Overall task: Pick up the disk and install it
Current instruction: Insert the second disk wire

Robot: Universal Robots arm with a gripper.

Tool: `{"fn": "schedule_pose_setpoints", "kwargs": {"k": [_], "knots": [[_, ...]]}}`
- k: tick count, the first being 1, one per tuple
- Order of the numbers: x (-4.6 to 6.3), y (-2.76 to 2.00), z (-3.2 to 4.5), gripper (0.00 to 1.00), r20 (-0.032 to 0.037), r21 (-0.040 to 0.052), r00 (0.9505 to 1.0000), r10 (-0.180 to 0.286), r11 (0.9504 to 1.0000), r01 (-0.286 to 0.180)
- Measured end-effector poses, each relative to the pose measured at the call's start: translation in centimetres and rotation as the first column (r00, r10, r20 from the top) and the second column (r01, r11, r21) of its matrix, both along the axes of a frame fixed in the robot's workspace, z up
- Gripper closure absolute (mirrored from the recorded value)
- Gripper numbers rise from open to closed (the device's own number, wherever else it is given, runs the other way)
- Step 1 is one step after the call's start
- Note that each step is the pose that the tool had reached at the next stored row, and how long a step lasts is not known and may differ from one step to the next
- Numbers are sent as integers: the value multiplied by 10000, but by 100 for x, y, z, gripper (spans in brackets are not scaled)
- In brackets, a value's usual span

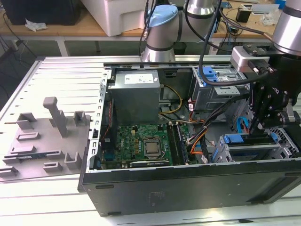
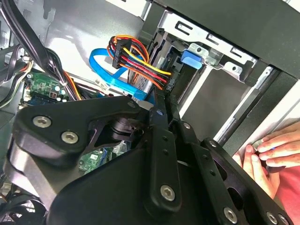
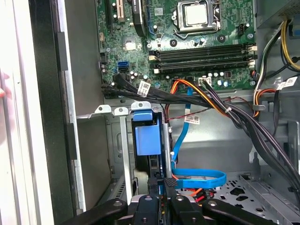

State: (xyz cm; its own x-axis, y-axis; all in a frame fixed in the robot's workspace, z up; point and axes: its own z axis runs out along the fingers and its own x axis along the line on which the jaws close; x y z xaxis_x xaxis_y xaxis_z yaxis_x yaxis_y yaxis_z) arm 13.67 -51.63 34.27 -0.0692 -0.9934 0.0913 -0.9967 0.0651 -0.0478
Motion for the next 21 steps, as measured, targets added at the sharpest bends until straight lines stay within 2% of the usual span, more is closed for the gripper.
{"fn": "schedule_pose_setpoints", "kwargs": {"k": [21], "knots": [[1,0,-52,84,0,-3,10000,-1,10000,1]]}}
